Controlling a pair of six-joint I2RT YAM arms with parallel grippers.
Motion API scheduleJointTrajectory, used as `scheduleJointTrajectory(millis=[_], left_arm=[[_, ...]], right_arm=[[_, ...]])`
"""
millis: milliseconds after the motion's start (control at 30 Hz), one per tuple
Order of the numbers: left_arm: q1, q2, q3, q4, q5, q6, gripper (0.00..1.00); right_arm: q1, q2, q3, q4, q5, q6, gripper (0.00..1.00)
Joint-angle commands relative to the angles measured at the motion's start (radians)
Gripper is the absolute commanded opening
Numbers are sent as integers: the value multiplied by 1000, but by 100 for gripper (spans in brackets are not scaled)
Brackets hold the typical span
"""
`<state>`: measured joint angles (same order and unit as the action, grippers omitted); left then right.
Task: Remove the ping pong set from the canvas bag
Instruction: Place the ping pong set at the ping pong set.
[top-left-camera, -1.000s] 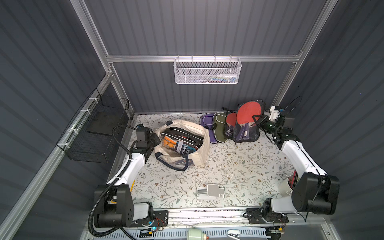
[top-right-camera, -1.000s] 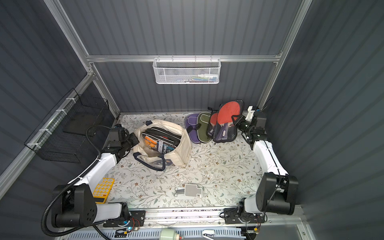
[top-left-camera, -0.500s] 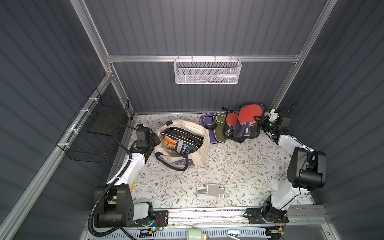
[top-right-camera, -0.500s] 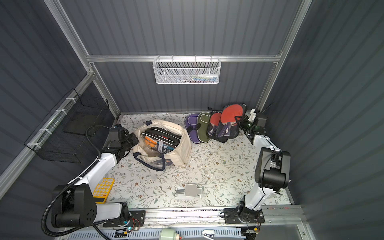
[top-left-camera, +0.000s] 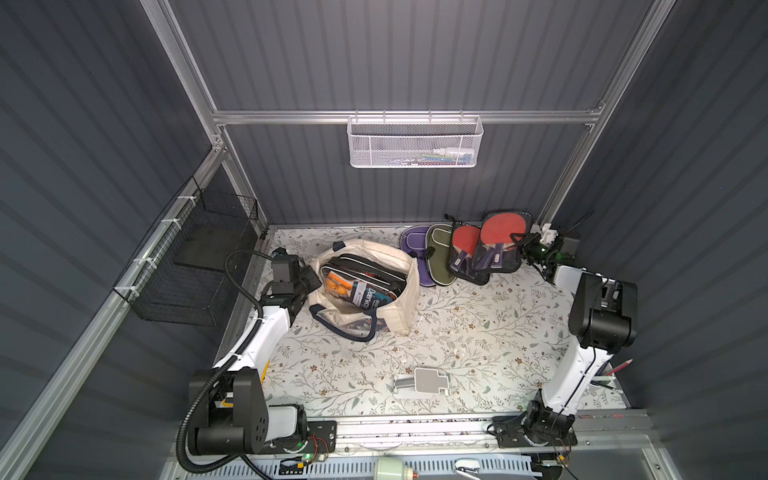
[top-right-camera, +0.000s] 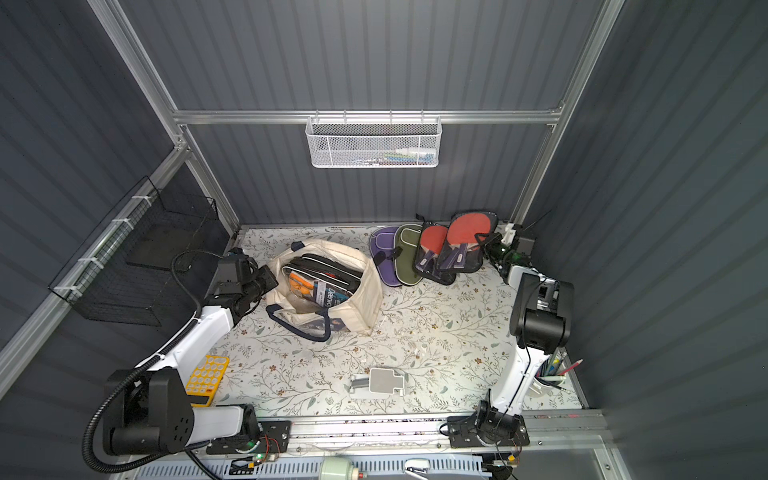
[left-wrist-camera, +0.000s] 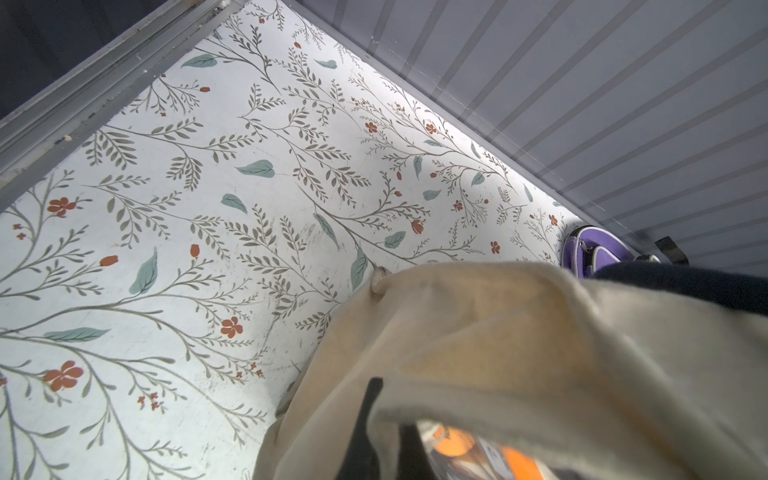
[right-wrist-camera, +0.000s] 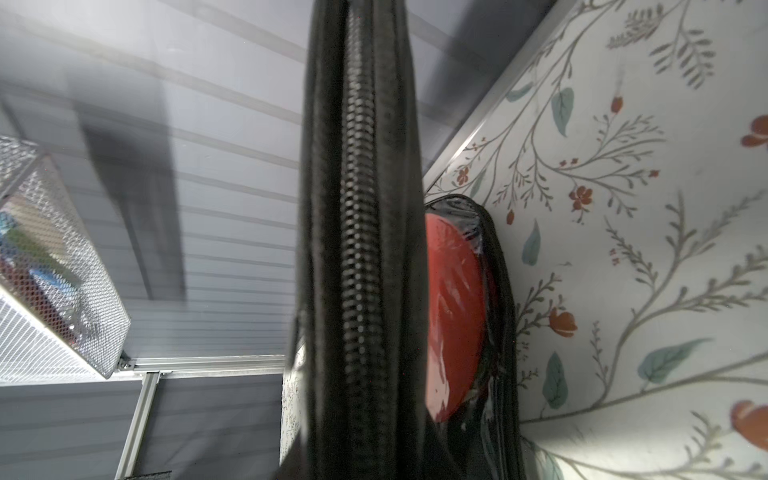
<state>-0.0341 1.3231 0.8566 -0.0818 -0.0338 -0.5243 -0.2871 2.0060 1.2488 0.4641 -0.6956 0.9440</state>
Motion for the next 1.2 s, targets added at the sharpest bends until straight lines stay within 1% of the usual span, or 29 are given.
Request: scheduleJointTrajectory(millis=[0,333,600,667,700,767,900,967,1167], left_arm=[[11,11,-21,-37,-10,15,0],[11,11,-24,-36,-12,16,0],[11,13,-21,-35,-10,13,0],[11,13,-20,-33,-11,13,0],[11,13,-20,-34,-12,14,0],[11,16,-22,-34,-11,14,0],[11,14,-22,-31,-11,11,0],[11,14,-22,-29,-11,11,0],[11,12,-20,-32,-11,11,0]], right_arm=[[0,26,58,105,-62,33,0],[-15,149,116,169,-114,108,0],[-20,191,163,69,-111,63,0],[-20,191,169,23,-100,34,9],[-21,188,169,1,-93,19,16],[-21,183,170,-43,-74,-10,32],[-20,178,177,-133,-42,-65,48],[-20,174,179,-161,-28,-85,52],[-20,161,191,-225,7,-131,59]])
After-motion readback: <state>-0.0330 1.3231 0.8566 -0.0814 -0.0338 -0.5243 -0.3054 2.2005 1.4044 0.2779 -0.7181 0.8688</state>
